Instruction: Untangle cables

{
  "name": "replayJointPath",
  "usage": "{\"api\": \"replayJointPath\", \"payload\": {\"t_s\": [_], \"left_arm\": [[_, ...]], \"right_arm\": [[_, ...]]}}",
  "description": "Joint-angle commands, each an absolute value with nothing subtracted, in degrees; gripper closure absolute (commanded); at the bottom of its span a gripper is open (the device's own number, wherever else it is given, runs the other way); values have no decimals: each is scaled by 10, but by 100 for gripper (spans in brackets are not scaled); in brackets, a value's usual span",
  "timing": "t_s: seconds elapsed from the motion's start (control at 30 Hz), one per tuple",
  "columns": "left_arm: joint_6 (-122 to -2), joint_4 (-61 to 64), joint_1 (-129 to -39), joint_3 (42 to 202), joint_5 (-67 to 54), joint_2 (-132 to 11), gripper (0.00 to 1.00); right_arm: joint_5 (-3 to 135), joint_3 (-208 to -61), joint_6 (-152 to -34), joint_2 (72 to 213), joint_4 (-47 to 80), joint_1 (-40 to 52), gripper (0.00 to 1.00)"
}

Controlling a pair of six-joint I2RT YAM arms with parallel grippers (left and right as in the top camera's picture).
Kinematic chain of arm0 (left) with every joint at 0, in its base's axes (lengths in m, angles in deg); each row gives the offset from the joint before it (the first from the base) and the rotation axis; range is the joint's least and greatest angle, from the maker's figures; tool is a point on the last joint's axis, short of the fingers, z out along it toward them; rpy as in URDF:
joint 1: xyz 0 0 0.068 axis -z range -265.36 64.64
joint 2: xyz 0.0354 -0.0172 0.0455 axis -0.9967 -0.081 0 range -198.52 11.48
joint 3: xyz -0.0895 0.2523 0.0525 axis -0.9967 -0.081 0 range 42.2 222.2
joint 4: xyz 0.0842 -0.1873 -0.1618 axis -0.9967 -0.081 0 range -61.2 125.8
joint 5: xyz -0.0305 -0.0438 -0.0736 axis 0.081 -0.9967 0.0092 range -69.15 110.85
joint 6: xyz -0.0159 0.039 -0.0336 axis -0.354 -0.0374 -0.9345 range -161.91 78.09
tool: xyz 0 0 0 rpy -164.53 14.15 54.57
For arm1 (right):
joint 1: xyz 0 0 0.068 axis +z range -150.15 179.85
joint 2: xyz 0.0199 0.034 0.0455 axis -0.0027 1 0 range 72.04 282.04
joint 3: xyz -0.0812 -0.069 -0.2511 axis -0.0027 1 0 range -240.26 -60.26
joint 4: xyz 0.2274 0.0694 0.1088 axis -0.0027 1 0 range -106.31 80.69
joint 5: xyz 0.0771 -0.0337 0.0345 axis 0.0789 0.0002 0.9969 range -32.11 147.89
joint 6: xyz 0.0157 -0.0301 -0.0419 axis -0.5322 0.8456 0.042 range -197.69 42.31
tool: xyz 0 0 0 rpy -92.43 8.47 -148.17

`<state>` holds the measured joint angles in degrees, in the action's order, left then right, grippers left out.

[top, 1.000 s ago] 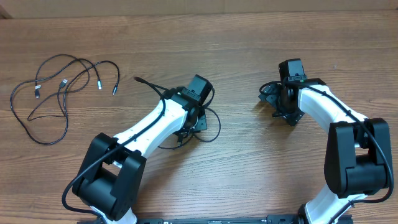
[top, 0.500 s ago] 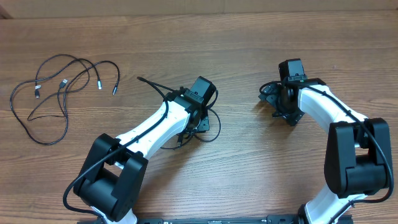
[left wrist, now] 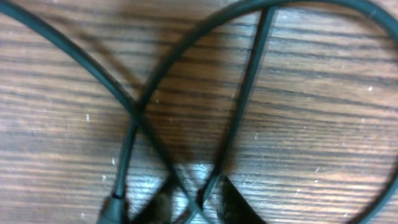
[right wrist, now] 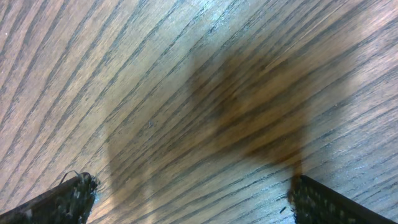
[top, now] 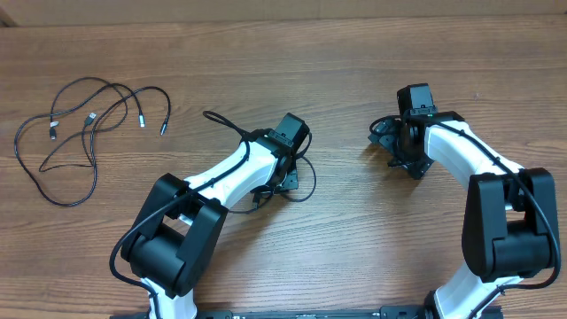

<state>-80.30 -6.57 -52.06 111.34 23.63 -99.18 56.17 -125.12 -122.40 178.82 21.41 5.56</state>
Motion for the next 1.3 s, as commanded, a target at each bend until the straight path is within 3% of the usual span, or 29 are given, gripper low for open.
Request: {"api": "replayJointPath", "payload": {"t_s": [0.0, 0.47, 0.83, 1.1, 1.2, 1.27], "left_arm": [[-769, -58, -521, 1108, 219, -1006, 96], [-710, -31, -572, 1148, 274, -912, 96], [-691, -26, -598, 1148, 569, -825, 96], [-678, 86, -622, 1148, 960, -770, 95], [-592, 195, -639, 1148, 1039, -766, 95], [-465, 297, -661, 1148, 1020, -766, 96]], "right_arm": [[563, -1240, -1222, 1804, 215, 55, 0], [563, -1240, -1222, 1804, 215, 55, 0], [563, -1240, -1222, 1804, 215, 55, 0], [563, -1240, -1222, 1804, 215, 55, 0], [563, -1240, -1222, 1804, 215, 55, 0], [562, -1240, -1222, 1804, 215, 55, 0]]}}
